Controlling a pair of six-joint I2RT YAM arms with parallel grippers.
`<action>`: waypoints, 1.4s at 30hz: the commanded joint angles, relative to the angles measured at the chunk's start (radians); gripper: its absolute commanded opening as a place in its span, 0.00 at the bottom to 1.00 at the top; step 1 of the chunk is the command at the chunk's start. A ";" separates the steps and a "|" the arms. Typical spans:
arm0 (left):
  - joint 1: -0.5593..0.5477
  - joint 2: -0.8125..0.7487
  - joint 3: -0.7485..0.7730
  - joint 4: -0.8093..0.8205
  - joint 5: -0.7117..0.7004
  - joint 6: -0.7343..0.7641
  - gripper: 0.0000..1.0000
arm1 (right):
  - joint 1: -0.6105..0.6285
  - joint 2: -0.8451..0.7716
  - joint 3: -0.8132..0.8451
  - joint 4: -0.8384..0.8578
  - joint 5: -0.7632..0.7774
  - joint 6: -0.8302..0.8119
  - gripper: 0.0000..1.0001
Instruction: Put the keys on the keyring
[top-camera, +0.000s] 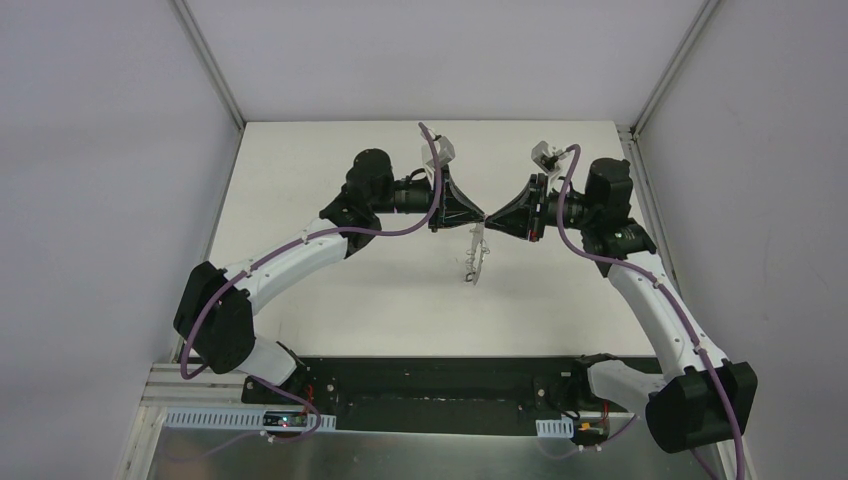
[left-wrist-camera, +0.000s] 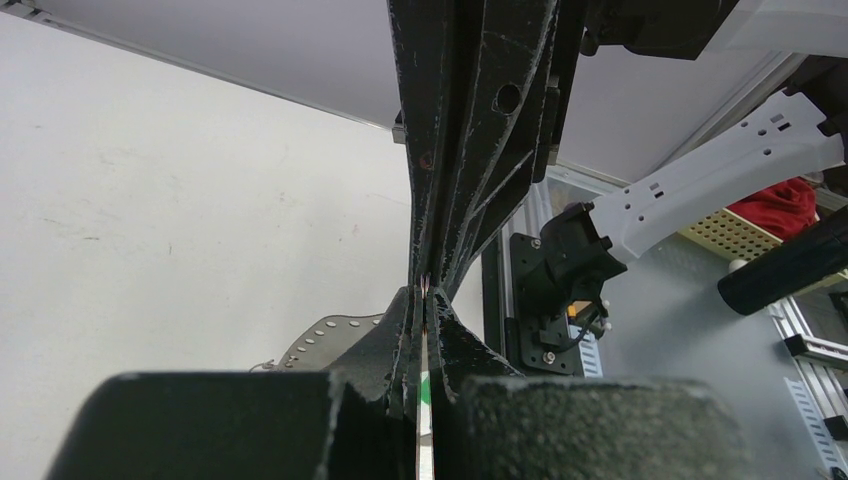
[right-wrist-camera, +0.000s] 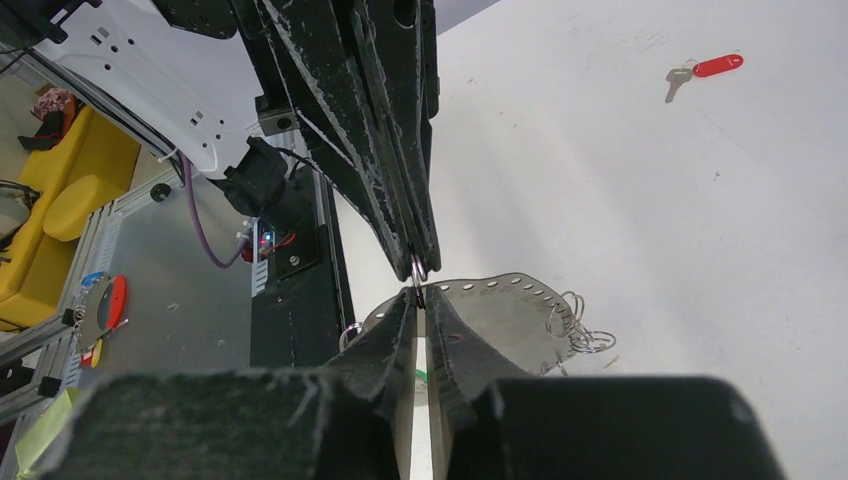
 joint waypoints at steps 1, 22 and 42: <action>-0.010 -0.003 0.019 0.072 0.030 -0.018 0.00 | 0.009 -0.001 0.033 0.043 -0.017 -0.006 0.07; -0.010 -0.006 0.046 -0.082 0.004 0.070 0.05 | 0.070 0.013 0.219 -0.423 0.189 -0.365 0.00; -0.053 0.008 0.277 -0.710 0.047 0.646 0.30 | 0.166 0.082 0.322 -0.624 0.294 -0.489 0.00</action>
